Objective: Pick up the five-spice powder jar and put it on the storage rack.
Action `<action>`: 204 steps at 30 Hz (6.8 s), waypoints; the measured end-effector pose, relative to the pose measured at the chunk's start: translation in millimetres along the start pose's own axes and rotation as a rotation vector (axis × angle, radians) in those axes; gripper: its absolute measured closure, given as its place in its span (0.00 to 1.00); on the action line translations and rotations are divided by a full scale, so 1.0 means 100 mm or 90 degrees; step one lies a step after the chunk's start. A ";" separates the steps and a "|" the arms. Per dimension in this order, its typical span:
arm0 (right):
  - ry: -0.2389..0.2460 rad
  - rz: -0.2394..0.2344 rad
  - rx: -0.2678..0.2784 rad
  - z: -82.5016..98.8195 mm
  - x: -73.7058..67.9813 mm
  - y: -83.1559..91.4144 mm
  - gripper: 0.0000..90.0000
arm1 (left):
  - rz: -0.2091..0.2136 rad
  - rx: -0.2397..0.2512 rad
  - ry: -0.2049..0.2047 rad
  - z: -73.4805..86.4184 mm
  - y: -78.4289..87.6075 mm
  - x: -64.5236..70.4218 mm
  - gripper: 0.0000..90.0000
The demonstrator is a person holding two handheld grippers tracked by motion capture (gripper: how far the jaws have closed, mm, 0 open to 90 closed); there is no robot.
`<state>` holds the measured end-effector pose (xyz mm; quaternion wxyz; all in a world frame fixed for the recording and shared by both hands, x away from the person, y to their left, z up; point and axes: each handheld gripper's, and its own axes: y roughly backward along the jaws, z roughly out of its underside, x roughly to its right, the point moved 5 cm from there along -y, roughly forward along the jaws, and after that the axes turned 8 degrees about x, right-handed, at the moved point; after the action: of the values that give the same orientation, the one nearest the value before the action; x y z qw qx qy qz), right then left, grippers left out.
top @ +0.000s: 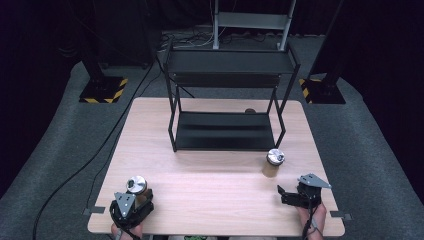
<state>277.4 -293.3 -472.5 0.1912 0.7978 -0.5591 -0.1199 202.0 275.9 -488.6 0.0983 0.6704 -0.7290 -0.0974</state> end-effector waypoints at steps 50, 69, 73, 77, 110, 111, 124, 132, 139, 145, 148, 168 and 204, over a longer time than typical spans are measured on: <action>0.011 -0.004 -0.012 -0.02 -0.01 -0.02 0.00 | 0.088 -0.002 -0.052 -0.28 -0.24 0.29 0.34; 0.013 -0.003 -0.011 -0.02 -0.01 -0.02 0.00 | 0.114 0.001 -0.070 -0.38 -0.37 0.40 0.34; 0.014 -0.004 -0.011 -0.02 -0.02 -0.02 0.00 | 0.122 0.002 -0.073 -0.41 -0.41 0.43 0.34; 0.014 -0.004 -0.010 -0.02 -0.01 -0.02 0.00 | 0.127 0.002 -0.077 -0.43 -0.44 0.45 0.34; 0.016 -0.002 -0.012 -0.02 -0.02 -0.02 0.00 | 0.165 -0.002 -0.083 -0.60 -0.80 0.64 0.34; 0.016 -0.003 -0.012 -0.02 -0.02 -0.02 0.00 | 0.166 -0.002 -0.084 -0.61 -0.82 0.65 0.34; 0.016 -0.003 -0.010 -0.02 -0.02 -0.02 0.00 | 0.172 -0.008 -0.085 -0.67 -0.94 0.69 0.34; 0.018 -0.004 -0.012 -0.02 -0.02 -0.02 0.00 | 0.176 -0.015 -0.089 -0.70 -1.01 0.71 0.34; 0.018 -0.004 -0.012 -0.02 -0.02 -0.02 0.00 | 0.180 -0.017 -0.090 -0.72 -1.05 0.73 0.34; 0.019 -0.005 -0.013 -0.02 -0.02 -0.02 0.00 | 0.181 -0.020 -0.090 -0.73 -1.09 0.73 0.34; 0.019 -0.005 -0.015 -0.03 -0.02 -0.03 0.00 | 0.182 -0.021 -0.090 -0.74 -1.11 0.74 0.34; 0.023 -0.004 -0.017 -0.03 -0.03 -0.03 0.00 | 0.192 -0.025 -0.084 -0.79 -1.26 0.79 0.34; 0.025 -0.002 -0.020 -0.03 -0.04 -0.03 0.00 | 0.201 -0.026 -0.075 -0.92 -1.51 0.79 0.34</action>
<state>280.0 -288.1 -471.0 0.2144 0.7979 -0.5520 -0.1128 365.1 183.9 -439.9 0.0831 0.5386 -0.8276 -0.1343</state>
